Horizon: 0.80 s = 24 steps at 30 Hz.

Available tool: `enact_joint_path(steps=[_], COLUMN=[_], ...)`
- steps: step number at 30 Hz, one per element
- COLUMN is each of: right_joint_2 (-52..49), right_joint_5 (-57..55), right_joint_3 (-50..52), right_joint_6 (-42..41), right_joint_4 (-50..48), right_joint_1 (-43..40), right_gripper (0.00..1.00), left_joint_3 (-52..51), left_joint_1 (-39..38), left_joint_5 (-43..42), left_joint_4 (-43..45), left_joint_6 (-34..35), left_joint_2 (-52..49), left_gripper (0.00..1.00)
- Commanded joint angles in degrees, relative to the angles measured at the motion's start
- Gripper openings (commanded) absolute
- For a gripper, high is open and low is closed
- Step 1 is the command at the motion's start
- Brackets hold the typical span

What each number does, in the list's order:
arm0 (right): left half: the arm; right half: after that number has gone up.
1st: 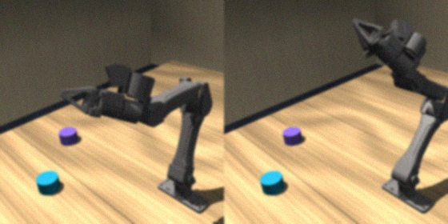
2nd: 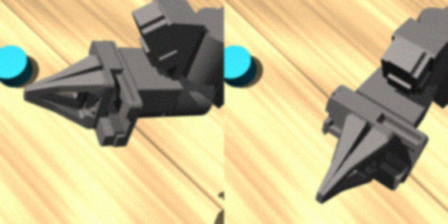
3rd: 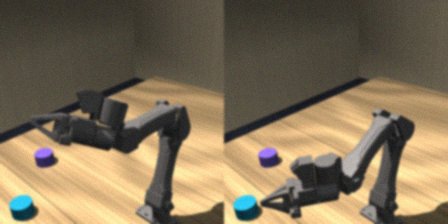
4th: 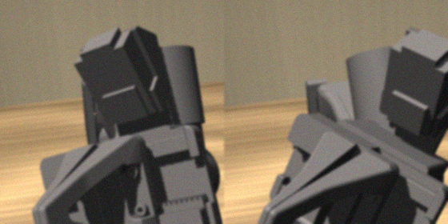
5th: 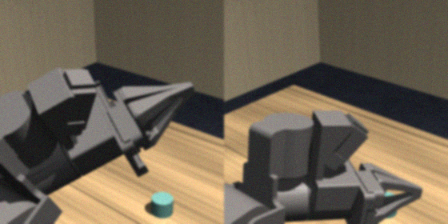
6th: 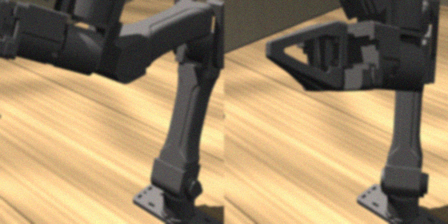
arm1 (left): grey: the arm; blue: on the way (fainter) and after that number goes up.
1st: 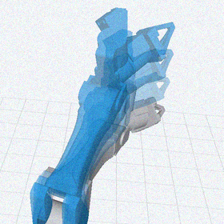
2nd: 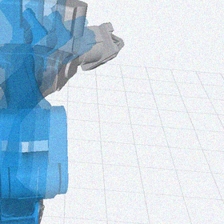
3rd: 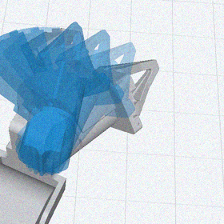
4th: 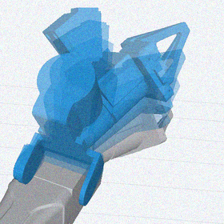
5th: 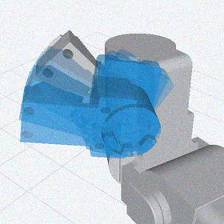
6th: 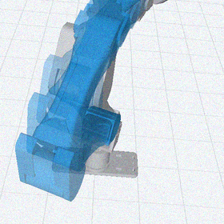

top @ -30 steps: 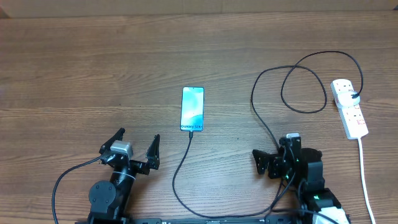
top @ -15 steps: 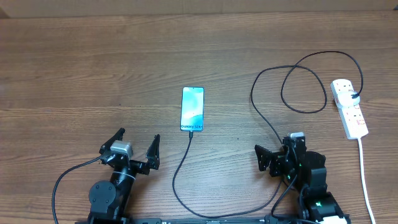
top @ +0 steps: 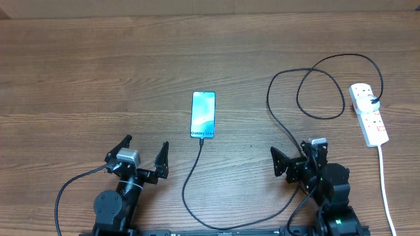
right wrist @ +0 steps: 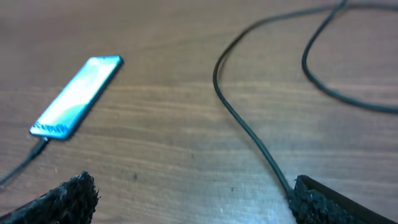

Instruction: Plug charger to phone and switch on socket

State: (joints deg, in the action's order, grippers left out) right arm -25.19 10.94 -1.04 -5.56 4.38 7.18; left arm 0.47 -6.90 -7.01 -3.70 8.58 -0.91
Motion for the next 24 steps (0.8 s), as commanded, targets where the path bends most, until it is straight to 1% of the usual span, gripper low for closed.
enact_joint_path(steps=[1,12,20,24], right_joint_2=[3.32,12.33,24.76,25.05], right_joint_5=[-0.28,0.66,0.66,0.66], right_joint_3=[0.59,0.59,0.59,0.57], right_joint_6=[-0.48,-0.57,-0.57,-0.55], right_joint_4=[-0.17,-0.22,-0.35,-0.57], right_joint_1=[0.26,2.01,2.19,2.19], right_gripper=[1.0,1.0,1.0,1.0], left_joint_3=[-0.2,-0.2,-0.2,-0.2], left_joint_1=[-0.26,-0.26,-0.26,-0.26], left_joint_5=[0.15,0.15,0.15,0.15], left_joint_4=[-0.17,-0.15,-0.17,-0.15], left_joint_6=[-1.29,-1.29,-1.29,-1.29], left_joint_2=[0.66,0.66,0.66,0.66], left_gripper=[0.99,1.0,1.0,1.0])
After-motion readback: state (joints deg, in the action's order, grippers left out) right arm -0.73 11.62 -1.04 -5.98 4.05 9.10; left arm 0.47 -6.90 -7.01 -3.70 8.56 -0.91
